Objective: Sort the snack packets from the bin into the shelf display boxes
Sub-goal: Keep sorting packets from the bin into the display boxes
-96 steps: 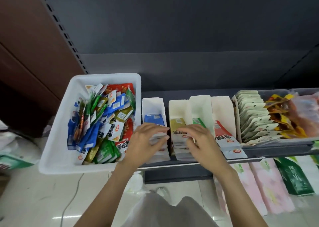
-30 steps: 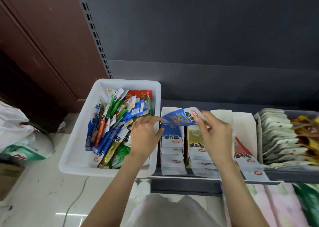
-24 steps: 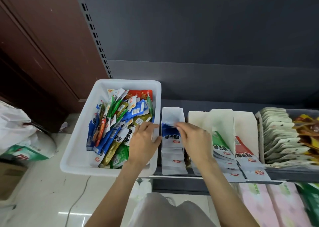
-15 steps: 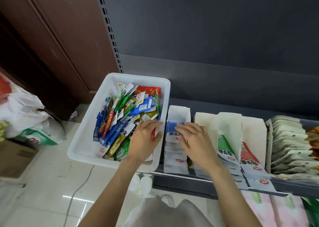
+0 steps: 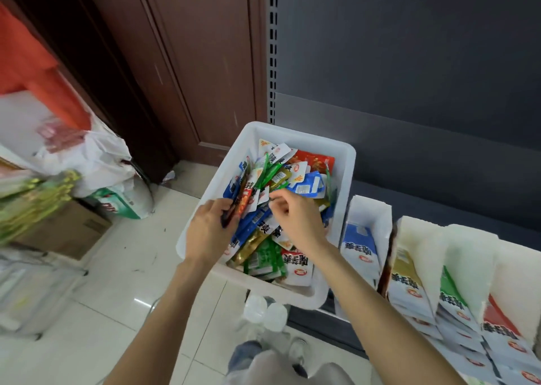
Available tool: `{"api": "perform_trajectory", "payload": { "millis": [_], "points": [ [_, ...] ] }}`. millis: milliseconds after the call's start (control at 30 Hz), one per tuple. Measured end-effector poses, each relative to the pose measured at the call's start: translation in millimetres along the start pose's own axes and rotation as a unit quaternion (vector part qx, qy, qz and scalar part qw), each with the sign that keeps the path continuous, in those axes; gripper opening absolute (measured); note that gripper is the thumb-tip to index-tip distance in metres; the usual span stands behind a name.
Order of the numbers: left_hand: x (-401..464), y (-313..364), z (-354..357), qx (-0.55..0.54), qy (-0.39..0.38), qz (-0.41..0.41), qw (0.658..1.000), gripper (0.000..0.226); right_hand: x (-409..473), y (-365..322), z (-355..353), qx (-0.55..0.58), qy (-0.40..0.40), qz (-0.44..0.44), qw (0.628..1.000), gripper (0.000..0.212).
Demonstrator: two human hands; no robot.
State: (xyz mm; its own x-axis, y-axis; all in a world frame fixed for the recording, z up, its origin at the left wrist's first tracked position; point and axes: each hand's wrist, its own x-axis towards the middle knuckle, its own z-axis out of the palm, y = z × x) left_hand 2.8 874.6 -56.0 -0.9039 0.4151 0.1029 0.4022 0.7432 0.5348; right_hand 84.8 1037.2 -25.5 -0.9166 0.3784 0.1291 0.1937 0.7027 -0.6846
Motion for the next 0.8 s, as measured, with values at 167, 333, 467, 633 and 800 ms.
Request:
{"api": "perform_trajectory", "payload": {
  "millis": [167, 333, 467, 633, 800],
  "points": [
    [29, 5, 14, 0.111, -0.082, 0.064, 0.988, 0.025, 39, -9, 32, -0.178, -0.021, -0.049, 0.983, 0.03],
    [41, 2, 2, 0.056, -0.067, 0.018, 0.996, 0.024, 39, 1, 36, -0.169, -0.085, 0.013, 0.982, 0.034],
    [39, -1, -29, -0.258, -0.017, -0.131, 0.957, 0.005, 30, -12, 18, 0.102, -0.004, 0.114, 0.988, 0.029],
    [27, 7, -30, -0.386, 0.0, -0.095, 0.918, 0.009, 12, -40, -8, 0.349, 0.049, 0.179, 0.918, 0.016],
    [18, 15, -15, -0.12, 0.167, 0.374, 0.904, 0.009, -2, -48, -43, 0.418, 0.043, 0.252, 0.872, 0.051]
  ]
}}
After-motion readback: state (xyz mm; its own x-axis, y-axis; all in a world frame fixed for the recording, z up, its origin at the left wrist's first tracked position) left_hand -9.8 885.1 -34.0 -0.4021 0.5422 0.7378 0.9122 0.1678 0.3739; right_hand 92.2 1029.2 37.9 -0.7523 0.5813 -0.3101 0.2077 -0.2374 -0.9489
